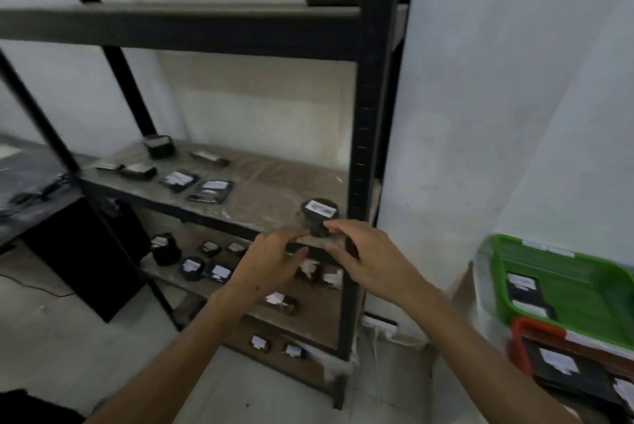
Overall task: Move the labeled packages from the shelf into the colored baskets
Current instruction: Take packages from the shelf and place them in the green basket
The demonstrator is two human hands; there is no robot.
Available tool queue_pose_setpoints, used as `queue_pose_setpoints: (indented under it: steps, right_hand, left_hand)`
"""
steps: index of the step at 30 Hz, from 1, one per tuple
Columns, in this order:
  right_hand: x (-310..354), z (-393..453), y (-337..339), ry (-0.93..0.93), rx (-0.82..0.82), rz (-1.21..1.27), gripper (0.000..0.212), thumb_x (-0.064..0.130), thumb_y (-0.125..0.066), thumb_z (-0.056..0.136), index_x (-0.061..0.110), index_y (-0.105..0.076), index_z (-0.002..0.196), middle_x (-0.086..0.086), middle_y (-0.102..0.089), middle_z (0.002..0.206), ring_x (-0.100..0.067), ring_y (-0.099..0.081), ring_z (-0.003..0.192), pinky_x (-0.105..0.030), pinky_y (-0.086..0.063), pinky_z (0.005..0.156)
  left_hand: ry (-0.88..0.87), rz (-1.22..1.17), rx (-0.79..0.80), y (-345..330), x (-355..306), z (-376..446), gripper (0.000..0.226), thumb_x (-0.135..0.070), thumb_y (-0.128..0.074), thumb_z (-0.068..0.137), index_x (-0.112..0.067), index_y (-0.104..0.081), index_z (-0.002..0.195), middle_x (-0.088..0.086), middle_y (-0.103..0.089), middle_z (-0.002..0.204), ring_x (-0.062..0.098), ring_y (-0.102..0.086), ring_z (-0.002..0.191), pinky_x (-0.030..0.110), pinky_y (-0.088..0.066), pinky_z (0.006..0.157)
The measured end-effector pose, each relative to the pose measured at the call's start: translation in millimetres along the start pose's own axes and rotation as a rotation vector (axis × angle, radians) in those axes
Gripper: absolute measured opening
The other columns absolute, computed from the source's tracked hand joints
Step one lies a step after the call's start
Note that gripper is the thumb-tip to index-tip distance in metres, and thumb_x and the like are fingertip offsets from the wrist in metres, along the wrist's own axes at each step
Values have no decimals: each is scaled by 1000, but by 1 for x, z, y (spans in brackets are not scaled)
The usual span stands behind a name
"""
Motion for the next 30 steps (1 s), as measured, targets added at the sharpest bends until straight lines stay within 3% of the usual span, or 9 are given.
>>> queue_pose_setpoints:
  steps: [2,3,8,12,16,19,22,25,30]
  right_hand:
    - [23,34,-20,24,35,-7,47,51,-46,101,28,-49,142,7,-56,140,-9,-49,129,-30,-43,108]
    - [32,52,-31,30,50,-12,48,53,-44,101,30,-48,143,8,-53,143,-8,-47,132,-29,-41,110]
    - [48,156,-92,-25,142,16,46,50,-46,101,27,-50,140,5,-52,141,-13,-50,128,-35,-45,105]
    - [47,236,-141,-104,204,17,35,35,-56,99,18,-57,130,-3,-58,130,-20,-56,117,-37,-50,95]
    - [46,309,-198,-227,308,34,34,37,-56,99,9,-58,117,-11,-57,119,-29,-58,107,-38,-49,85]
    - [45,345,-236,-303,429,-39,58,44,-60,96,5,-47,137,-15,-48,140,-31,-51,122,-37,-46,89]
    - [38,361,-261,-389,540,-146,85,50,-66,90,4,-30,152,-15,-25,161,-34,-30,145,-41,-37,109]
    - [35,367,-270,-462,515,-192,83,43,-78,81,7,-40,146,-15,-35,155,-35,-35,141,-45,-38,111]
    - [31,367,-274,-593,472,-226,81,38,-86,72,14,-46,138,-10,-42,145,-29,-41,133,-43,-41,105]
  left_hand:
    - [57,38,-19,29,35,3,34,-22,-66,92,-20,-66,126,-8,-71,116,5,-66,104,4,-40,86]
    - [90,48,-24,43,54,6,35,-23,-65,93,-22,-65,128,-10,-69,117,2,-64,104,4,-39,85]
    - [211,102,-27,102,157,42,30,-25,-63,95,-21,-67,125,0,-71,120,14,-66,112,27,-49,93]
    - [273,109,-10,137,234,82,23,-21,-61,95,-18,-70,116,-1,-73,109,16,-68,103,29,-51,88]
    - [284,117,52,156,295,115,17,-22,-59,97,-22,-68,112,-5,-69,110,16,-68,103,29,-50,84]
    - [362,145,38,169,346,136,25,-21,-58,98,-15,-65,122,-7,-64,112,16,-64,107,24,-44,82]
    - [401,245,115,165,398,155,35,-27,-56,97,-14,-59,129,9,-61,130,26,-57,119,35,-46,96]
    - [429,305,251,155,433,169,40,-32,-57,97,-10,-55,130,15,-55,132,30,-53,121,39,-44,101]
    - [384,289,368,151,453,188,48,-40,-72,86,-8,-57,119,12,-60,122,27,-56,111,33,-45,88]
Point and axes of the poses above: each hand's wrist, its own z-axis towards the middle knuckle, its own y-axis out of the back of the hand, x = y × z, the point moved 9 cm from there along z, towards the middle knuckle
